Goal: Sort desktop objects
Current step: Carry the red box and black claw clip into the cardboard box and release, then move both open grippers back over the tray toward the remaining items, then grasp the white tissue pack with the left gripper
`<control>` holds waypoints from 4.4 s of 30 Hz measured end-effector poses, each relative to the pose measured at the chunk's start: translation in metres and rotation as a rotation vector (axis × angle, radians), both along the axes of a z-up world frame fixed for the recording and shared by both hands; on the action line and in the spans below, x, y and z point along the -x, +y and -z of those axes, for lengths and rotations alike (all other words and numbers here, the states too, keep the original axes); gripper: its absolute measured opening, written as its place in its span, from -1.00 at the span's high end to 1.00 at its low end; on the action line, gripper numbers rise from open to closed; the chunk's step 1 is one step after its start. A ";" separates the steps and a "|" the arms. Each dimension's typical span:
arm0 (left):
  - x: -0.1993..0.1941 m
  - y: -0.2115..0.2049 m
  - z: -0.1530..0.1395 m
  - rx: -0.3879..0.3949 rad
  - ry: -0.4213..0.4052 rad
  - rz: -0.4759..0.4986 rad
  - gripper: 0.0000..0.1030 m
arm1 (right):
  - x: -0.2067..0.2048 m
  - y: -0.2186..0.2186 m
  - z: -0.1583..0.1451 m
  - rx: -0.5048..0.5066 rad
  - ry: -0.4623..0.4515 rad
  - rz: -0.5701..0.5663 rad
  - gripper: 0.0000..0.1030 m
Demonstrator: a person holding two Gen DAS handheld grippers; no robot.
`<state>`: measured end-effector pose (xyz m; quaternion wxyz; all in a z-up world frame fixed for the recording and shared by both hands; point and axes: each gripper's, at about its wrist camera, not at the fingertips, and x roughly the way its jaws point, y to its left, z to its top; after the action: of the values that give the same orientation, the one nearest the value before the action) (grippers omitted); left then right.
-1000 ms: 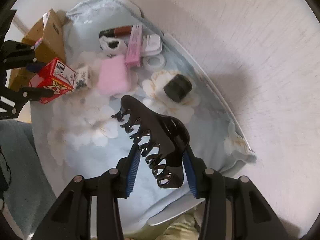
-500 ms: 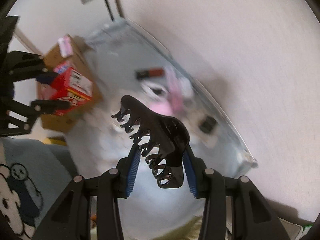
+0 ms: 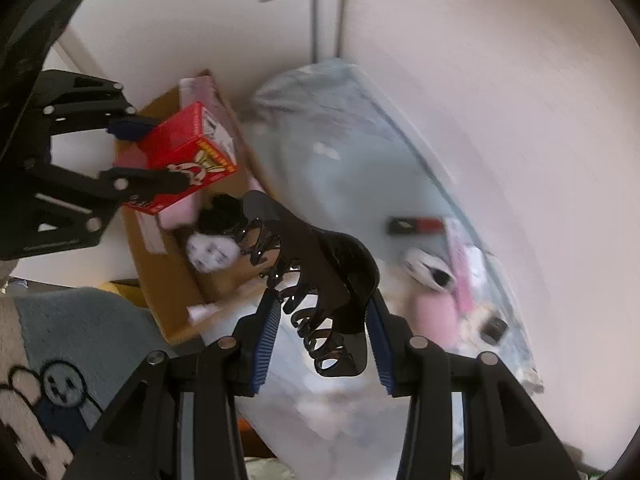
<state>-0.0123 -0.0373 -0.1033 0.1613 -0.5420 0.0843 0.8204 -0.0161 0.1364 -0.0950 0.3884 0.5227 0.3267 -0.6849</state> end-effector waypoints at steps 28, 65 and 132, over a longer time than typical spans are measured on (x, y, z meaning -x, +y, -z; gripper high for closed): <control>-0.004 -0.110 0.088 -0.004 -0.106 -0.192 0.44 | -0.060 -0.094 0.084 -0.043 -0.107 0.059 0.23; 0.001 -0.022 -0.002 0.048 0.127 -0.039 -0.99 | 0.002 0.035 -0.007 0.113 0.032 0.387 -0.19; 0.048 0.229 0.168 0.023 -0.035 0.040 0.14 | 0.188 0.224 0.146 0.172 0.077 0.604 0.37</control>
<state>-0.0604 0.1918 -0.2713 0.1730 -0.5562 0.1020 0.8064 -0.2038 0.3602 -0.2412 0.1976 0.5352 0.1121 -0.8136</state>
